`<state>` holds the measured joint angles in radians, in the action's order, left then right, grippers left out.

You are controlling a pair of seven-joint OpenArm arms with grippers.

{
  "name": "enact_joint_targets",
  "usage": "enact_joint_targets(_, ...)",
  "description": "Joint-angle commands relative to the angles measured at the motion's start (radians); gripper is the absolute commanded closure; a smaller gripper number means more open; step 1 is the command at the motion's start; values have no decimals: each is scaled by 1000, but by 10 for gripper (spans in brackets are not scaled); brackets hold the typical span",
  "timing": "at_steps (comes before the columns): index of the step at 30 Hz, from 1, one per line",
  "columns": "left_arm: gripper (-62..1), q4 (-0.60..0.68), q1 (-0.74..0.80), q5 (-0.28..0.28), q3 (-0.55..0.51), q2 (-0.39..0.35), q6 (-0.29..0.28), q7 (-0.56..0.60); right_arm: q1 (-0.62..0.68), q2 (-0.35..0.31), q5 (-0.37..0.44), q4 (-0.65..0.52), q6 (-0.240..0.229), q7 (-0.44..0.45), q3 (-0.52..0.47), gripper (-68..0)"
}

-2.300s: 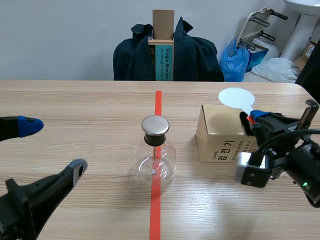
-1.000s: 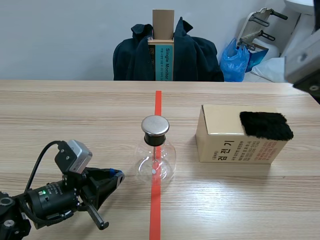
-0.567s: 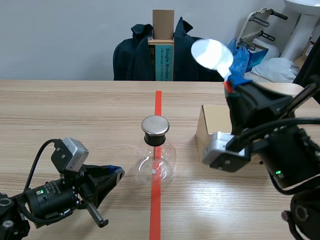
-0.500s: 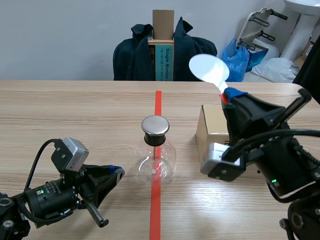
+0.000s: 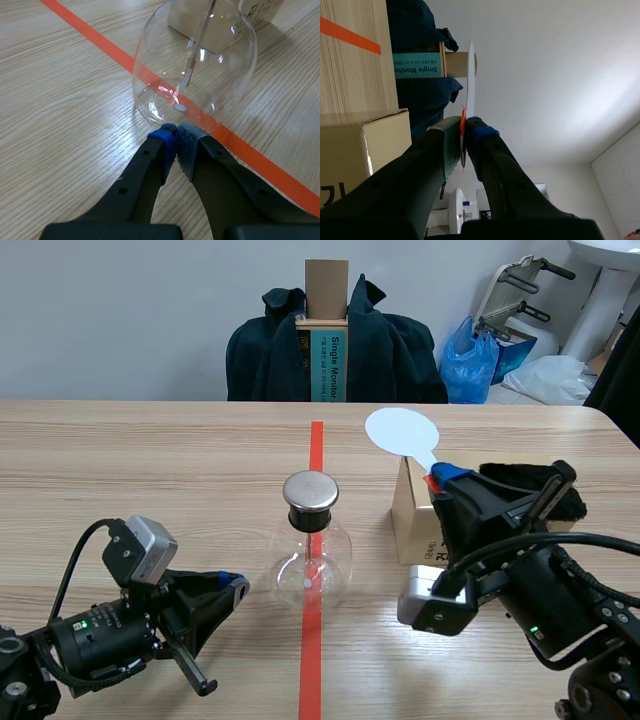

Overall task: Do the electroscope experiment.
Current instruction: 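Bring the plate to the electroscope and point at the metal foil, then move the plate toward and away from the electroscope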

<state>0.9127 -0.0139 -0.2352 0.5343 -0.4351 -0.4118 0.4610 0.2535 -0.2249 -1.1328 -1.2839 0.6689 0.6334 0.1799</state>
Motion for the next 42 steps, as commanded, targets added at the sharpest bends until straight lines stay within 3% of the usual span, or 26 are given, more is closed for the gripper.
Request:
enact_joint_targets(1,-27,23,-5,-6,-7,2,-1,14,-22,-14,18,-27,1,25,-8,-7)
enact_joint_targets(5,-27,23,-6,-6,-7,3,-1,14,-21,-14,18,-27,-35,88,-8,-7)
enact_joint_targets(15,-27,23,-6,-7,-7,3,-1,14,-21,-16,45,-28,-43,279,-7,-7)
enact_joint_targets(18,-27,23,-6,-7,-7,2,-1,14,-21,-16,45,-28,-64,317,-7,-7)
enact_joint_targets(31,-27,23,-6,-7,-7,2,-1,14,-21,-16,45,-28,-72,391,-7,-7)
enact_joint_targets(37,-27,23,-6,-7,-7,2,-1,14,-21,-16,45,-28,-72,380,-7,-7)
enact_joint_targets(42,-27,23,-6,-7,-7,2,-1,14,-21,-16,45,-28,-72,323,-7,-7)
